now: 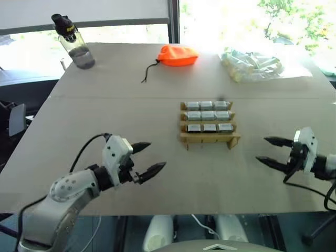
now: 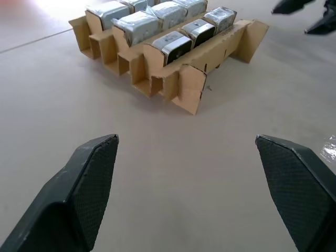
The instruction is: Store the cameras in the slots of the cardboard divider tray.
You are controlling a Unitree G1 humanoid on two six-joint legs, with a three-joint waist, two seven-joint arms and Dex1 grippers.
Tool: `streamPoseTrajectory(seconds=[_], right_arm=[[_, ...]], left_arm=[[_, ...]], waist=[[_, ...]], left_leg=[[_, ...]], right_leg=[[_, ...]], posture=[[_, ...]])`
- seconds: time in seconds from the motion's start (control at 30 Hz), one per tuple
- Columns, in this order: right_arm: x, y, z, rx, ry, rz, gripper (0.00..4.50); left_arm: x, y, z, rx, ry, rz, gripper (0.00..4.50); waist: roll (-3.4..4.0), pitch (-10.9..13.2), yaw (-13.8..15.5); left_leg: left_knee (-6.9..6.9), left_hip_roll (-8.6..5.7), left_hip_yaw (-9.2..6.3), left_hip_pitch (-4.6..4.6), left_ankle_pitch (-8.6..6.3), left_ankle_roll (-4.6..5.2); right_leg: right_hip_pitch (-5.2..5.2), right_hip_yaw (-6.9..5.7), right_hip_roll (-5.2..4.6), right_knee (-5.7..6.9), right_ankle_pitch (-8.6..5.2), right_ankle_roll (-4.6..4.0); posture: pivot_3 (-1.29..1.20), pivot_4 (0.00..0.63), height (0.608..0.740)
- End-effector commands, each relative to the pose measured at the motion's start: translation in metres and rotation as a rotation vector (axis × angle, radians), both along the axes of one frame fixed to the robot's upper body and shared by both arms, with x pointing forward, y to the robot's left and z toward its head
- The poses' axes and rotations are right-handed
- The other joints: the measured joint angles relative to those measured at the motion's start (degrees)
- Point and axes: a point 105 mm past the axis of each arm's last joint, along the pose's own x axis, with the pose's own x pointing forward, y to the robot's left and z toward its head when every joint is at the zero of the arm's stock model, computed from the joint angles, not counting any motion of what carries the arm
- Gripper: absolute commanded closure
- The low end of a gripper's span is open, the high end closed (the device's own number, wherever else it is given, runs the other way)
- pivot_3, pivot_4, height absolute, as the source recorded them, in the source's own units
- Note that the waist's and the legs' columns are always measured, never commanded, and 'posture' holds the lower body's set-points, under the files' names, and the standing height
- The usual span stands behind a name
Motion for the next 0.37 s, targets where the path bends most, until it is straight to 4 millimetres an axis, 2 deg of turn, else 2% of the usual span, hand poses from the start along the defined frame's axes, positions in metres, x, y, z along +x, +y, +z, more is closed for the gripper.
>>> streamPoseTrajectory(seconds=[0.03, 0.17, 0.37], right_arm=[[0.000, -0.005, 0.004, 0.010, -0.076, -0.058, 0.07], [0.000, -0.002, -0.009, 0.023, -0.094, -0.086, 0.07], [-0.003, -0.011, -0.017, 0.015, -0.134, -0.126, 0.07]], left_arm=[[0.002, 0.004, -0.008, 0.006, -0.090, 0.051, 0.16], [0.002, 0.010, -0.028, 0.013, -0.106, 0.042, 0.16], [0.010, 0.017, -0.029, -0.022, -0.112, 0.071, 0.16]], waist=[[-0.01, 0.0, 0.0], [-0.05, 0.0, 0.0], [-0.06, -0.1, 0.1]], left_leg=[[0.00, 0.00, 0.01, 0.05, -0.01, 0.02], [-0.06, 0.08, 0.16, 0.19, -0.02, 0.04], [-0.09, 0.07, 0.19, 0.13, -0.08, 0.15]], right_leg=[[0.03, 0.00, 0.01, 0.01, -0.02, -0.03], [0.01, 0.10, 0.09, 0.05, -0.10, -0.20], [-0.01, 0.08, 0.03, 0.02, -0.09, -0.21]], posture=[[0.00, 0.150, 0.740], [0.00, 0.150, 0.740], [0.00, 0.150, 0.740]])
